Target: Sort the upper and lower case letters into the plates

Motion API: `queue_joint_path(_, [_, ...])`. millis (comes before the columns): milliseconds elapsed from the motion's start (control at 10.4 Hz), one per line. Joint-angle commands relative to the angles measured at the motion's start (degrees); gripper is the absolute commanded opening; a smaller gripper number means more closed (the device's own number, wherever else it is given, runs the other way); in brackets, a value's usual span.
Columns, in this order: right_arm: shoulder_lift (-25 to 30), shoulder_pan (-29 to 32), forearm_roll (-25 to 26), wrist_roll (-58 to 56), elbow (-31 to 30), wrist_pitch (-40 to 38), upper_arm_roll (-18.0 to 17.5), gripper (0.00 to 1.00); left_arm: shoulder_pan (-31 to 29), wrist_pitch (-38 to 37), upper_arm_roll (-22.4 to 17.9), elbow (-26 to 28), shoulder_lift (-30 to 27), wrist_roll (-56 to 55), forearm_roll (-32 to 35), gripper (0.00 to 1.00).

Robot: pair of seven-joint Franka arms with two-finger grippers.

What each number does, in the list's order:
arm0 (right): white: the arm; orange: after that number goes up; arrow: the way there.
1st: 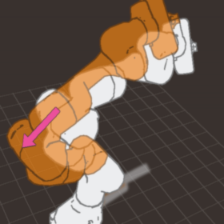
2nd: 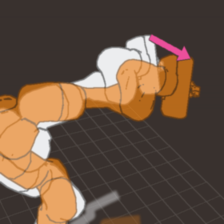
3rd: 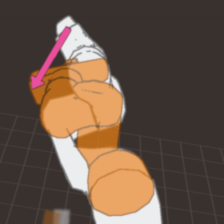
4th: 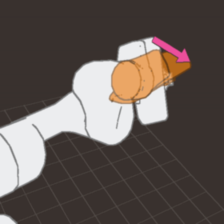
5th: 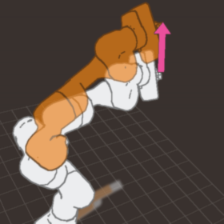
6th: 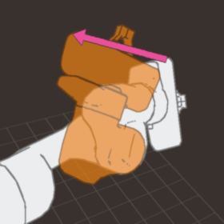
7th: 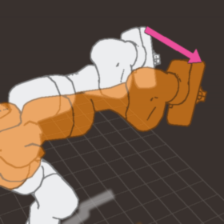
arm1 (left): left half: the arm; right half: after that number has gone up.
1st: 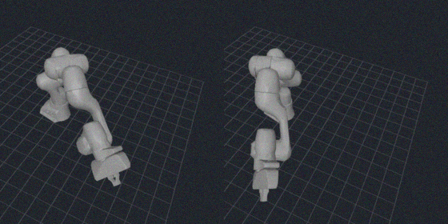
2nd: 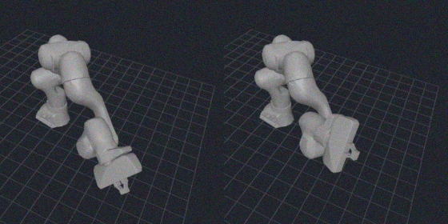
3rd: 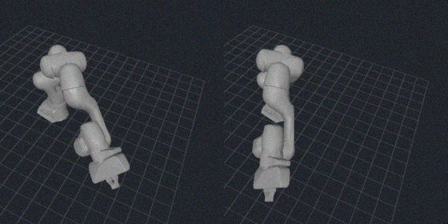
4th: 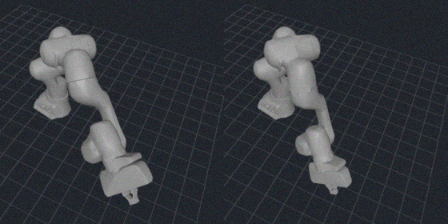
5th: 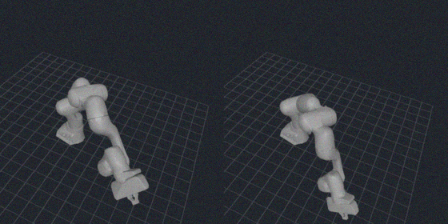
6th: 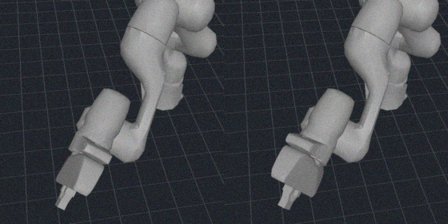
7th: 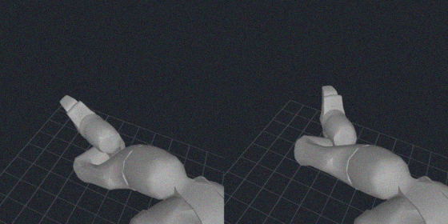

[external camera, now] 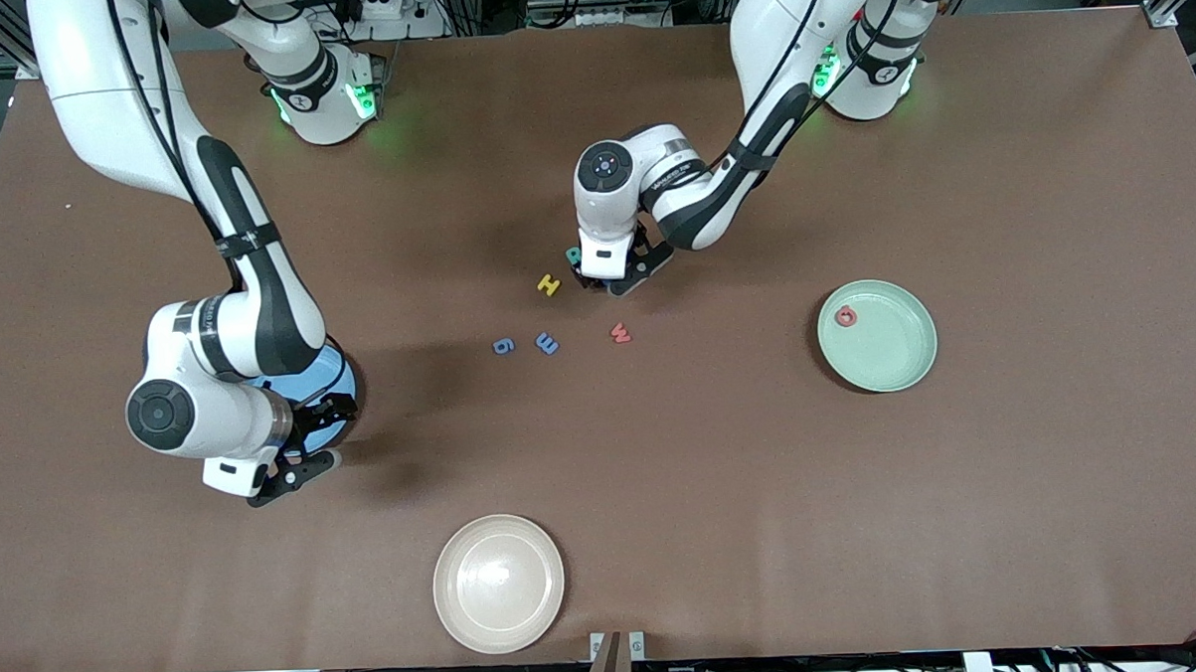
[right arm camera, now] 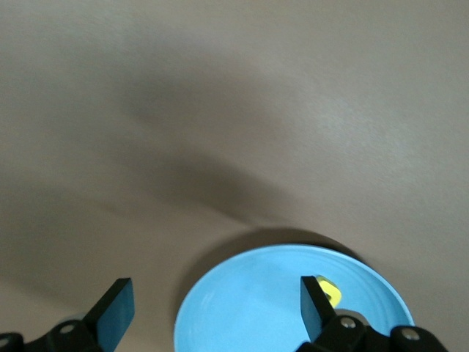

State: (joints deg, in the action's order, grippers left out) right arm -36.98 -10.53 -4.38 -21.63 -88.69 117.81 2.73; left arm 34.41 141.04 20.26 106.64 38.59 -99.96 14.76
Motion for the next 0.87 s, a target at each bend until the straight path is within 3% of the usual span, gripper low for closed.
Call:
queue_joint_path(0, [1.3,-0.4,0.2,-0.6,-0.9,-0.2,-0.3,1.0,0.0,1.1,0.0,-0.4,0.6,0.0,1.9,0.53])
queue_joint_path(97, [1.2,-0.4,0.3,-0.4,-0.9,-0.2,-0.3,1.0,0.0,1.2,0.0,-0.4,0.6,0.0,1.8,0.5])
queue_joint_path(676, [1.1,-1.2,0.4,-0.1,-0.8,0.2,-0.2,1.0,-0.5,1.0,0.0,-0.6,0.1,1.4,1.8,0.12])
queue_joint_path(772, [1.1,-1.2,0.4,-0.1,-0.8,0.2,-0.2,1.0,-1.4,1.0,0.0,-1.0,0.1,2.0,1.8,0.09])
